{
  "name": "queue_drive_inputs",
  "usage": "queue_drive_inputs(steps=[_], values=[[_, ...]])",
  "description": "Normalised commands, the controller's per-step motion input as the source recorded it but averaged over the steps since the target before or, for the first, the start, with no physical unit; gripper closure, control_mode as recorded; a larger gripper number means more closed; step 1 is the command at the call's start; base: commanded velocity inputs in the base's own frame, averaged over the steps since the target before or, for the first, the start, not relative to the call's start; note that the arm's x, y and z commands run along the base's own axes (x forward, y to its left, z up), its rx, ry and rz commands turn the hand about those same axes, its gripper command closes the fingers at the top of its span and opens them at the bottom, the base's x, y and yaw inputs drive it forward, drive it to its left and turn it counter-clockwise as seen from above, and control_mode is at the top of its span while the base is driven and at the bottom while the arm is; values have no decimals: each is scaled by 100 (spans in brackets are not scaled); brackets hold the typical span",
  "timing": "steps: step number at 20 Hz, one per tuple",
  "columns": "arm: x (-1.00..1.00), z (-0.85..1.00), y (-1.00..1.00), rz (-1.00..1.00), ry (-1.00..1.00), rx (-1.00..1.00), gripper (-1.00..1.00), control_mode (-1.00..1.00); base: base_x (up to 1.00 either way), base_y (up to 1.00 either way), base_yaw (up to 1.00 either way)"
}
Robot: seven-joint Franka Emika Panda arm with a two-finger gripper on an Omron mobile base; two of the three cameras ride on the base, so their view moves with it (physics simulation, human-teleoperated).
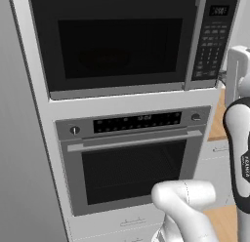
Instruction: Open the microwave, place the bowl with waffle inside the microwave, then close the microwave door and turn it on.
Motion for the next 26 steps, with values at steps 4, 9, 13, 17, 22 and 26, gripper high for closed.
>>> queue_drive_inputs(steps=[4,9,13,17,22,26], values=[[0,-18,-20,0,5,3,100,-100,0,0,0],[0,-25,-34,0,3,5,100,-100,0,0,0],[13,-14,-14,0,0,5,100,-100,0,0,0],[23,-10,-2,0,0,3,100,-100,0,0,0],[28,-5,-3,0,0,4,100,-100,0,0,0],[40,-6,-2,0,0,4,100,-100,0,0,0]])
